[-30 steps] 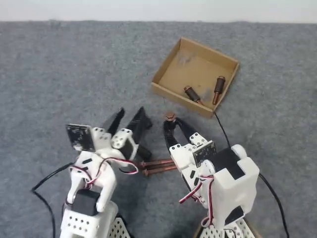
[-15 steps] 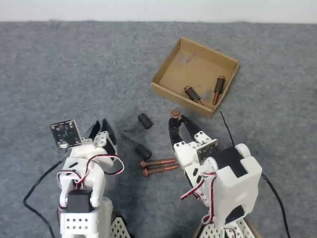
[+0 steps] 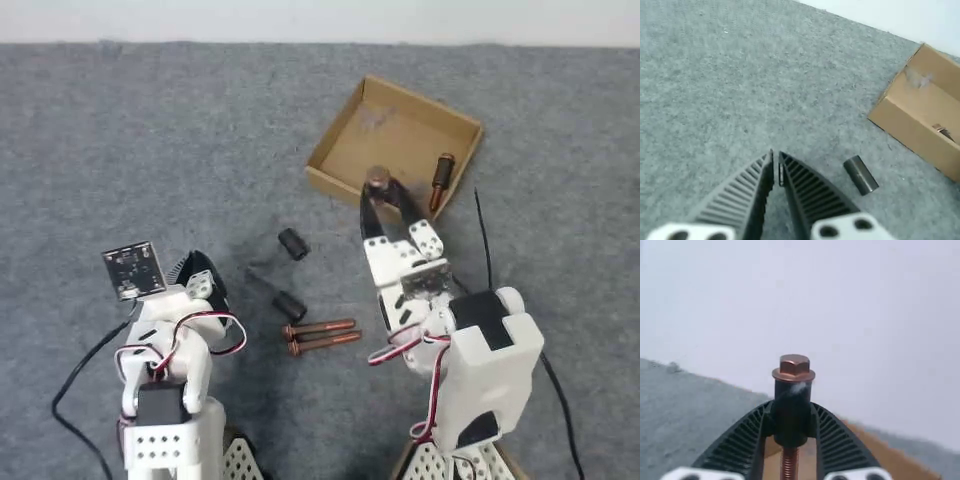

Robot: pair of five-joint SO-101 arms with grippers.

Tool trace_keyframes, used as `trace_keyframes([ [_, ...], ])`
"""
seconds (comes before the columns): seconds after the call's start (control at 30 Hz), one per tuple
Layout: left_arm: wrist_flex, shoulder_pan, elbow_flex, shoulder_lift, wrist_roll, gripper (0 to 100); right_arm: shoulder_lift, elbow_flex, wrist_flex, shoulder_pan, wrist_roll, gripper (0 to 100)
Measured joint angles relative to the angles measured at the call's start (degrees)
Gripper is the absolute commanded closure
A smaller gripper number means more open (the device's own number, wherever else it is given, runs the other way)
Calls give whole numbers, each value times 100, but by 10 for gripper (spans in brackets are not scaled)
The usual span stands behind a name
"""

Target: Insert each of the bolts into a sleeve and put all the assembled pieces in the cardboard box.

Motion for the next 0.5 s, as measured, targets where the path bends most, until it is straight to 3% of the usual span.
trace_keyframes([
  [0.27,0,0,0,0,0,989,0,-1055,712,53,1398,991],
  [0.5,0,0,0,0,0,989,9,-2189,1952,422,1600,991],
])
